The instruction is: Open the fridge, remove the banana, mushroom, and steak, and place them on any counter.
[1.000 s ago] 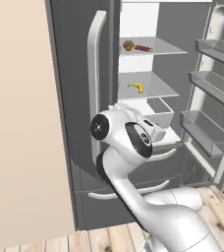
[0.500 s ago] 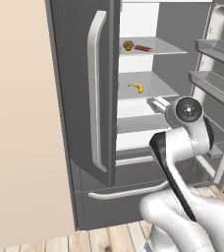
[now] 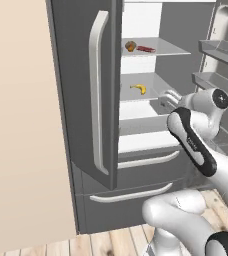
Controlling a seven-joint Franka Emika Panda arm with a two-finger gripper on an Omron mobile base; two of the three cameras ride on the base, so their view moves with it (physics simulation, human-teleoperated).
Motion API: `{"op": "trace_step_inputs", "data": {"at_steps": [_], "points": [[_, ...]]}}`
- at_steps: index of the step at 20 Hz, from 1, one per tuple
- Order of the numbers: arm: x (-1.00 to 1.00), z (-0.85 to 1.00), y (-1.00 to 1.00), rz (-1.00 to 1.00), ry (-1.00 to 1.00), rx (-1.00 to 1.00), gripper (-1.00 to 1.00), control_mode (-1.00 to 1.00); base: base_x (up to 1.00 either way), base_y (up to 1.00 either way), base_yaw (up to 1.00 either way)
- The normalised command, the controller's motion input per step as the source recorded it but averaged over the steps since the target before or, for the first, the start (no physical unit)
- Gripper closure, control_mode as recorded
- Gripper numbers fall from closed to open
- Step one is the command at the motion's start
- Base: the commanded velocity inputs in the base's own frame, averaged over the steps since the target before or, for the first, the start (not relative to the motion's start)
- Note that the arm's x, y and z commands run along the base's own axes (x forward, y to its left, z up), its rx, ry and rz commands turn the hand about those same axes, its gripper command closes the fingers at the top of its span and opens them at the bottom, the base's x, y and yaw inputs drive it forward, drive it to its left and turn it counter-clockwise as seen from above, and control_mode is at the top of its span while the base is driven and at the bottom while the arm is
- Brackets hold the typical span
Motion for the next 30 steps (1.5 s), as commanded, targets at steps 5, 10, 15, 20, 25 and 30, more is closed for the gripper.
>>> {"op": "trace_step_inputs", "data": {"at_steps": [5, 10, 15, 20, 25, 30], "points": [[0.95, 0.02, 0.41, 0.19, -0.01, 0.06, -1.0, -1.0, 0.0, 0.0, 0.0], [0.79, 0.01, 0.35, 0.34, 0.0, 0.12, -1.0, -1.0, 0.0, 0.0, 0.0], [0.58, 0.0, 0.2, 0.3, -0.03, 0.09, -1.0, -1.0, 0.0, 0.0, 0.0], [0.33, -0.03, 0.5, 0.22, -0.14, 0.0, -1.0, -1.0, 0.0, 0.0, 0.0], [0.04, 0.0, 0.64, 0.21, -0.21, 0.0, -1.0, -1.0, 0.0, 0.0, 0.0], [0.0, 0.0, 0.63, 0.2, -0.2, 0.0, -1.0, -1.0, 0.0, 0.0, 0.0]]}}
